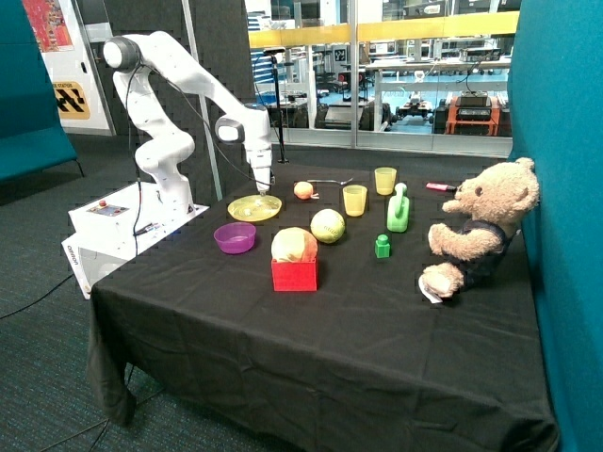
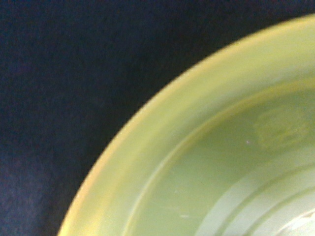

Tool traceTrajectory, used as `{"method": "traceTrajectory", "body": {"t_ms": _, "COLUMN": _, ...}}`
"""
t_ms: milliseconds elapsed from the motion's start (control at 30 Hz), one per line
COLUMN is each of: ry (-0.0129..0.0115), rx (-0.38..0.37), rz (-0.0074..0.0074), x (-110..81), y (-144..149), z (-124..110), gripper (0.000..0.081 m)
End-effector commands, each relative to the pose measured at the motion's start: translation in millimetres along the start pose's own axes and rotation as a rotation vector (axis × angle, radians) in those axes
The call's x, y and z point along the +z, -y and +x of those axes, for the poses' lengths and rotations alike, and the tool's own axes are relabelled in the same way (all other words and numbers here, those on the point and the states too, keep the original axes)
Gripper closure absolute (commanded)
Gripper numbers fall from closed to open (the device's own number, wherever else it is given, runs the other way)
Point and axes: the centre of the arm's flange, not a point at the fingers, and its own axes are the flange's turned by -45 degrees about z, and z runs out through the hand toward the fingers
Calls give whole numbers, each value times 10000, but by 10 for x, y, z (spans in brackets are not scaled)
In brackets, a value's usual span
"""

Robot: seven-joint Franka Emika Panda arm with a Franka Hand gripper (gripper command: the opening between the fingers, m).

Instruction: Roll the dices in the bowl

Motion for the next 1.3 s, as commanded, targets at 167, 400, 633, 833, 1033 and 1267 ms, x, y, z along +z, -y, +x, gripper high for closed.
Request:
{"method": "traceTrajectory", "body": {"t_ms": 167, "ry": -3, "rx": 236, "rz": -22, "x": 196, "y": 134, "z": -267, "gripper": 432}}
{"method": "traceTrajectory", "body": {"t_ms": 400, "ry": -3, "rx": 195, "rz": -22, "x": 209, "y": 124, "z": -243, "gripper": 444}}
{"method": "traceTrajectory", "body": {"t_ms": 633, "ry": -3, "rx": 197, "rz": -22, "x": 238, "y": 98, "z": -175, "gripper": 449}}
{"method": "traceTrajectory", "body": {"t_ms": 833, "ry": -3, "rx": 243, "rz": -22, "x": 280, "y": 104, "z": -178, "gripper": 445}}
{"method": "traceTrajectory", "body": {"t_ms": 1033, "ry": -3, "rx": 324, "rz": -22, "x": 337, "y": 135, "z": -211, "gripper": 460}}
{"method": "traceTrajectory", "body": {"t_ms": 1267, "ry": -3, "rx": 407, "rz": -22, "x": 376, "y": 116, "z": -205, "gripper": 468}}
